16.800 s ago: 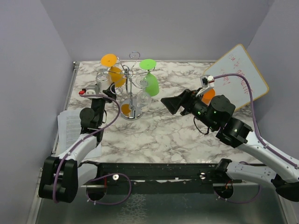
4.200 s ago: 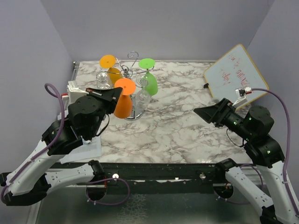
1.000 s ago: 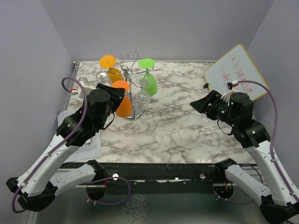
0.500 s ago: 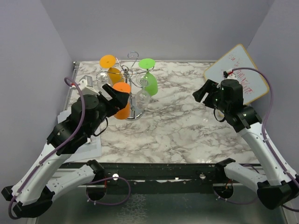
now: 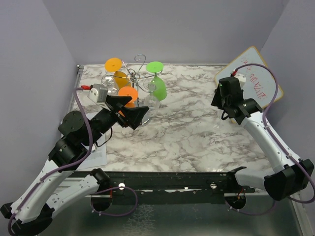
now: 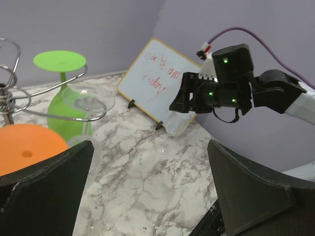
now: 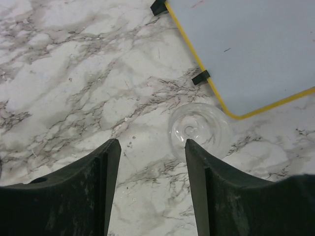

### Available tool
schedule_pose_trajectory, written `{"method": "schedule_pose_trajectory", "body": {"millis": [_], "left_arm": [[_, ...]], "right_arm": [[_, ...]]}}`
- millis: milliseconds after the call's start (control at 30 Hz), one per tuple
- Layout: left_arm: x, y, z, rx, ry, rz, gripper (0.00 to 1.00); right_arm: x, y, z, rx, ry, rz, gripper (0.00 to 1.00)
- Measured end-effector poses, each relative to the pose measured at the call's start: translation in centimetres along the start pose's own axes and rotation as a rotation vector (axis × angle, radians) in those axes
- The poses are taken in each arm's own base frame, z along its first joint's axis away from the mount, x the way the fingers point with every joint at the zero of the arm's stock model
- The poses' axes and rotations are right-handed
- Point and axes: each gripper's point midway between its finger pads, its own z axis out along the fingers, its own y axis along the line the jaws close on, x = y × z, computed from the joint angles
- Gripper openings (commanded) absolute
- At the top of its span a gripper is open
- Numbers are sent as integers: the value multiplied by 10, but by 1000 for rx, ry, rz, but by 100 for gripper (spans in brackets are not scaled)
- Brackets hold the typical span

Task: Place the wine glass upside down on the wine glass rack

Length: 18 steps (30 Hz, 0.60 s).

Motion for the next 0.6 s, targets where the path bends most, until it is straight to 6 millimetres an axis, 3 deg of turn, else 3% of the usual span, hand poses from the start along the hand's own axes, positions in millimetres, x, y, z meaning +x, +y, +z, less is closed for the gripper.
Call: {"method": "schedule_pose_trajectory", "body": {"millis": [167,367,600], "left_arm": [[2,-14,17,89,8,35,99],[28,-23,36,181,67,31,99],[44,-31,45,256,84,18,99]], "right_arm": [[14,-5,17,58,57,-31,59],[25,-12,36,94,114,-36,44],[24,-7,44,50,106,-39,3]]}}
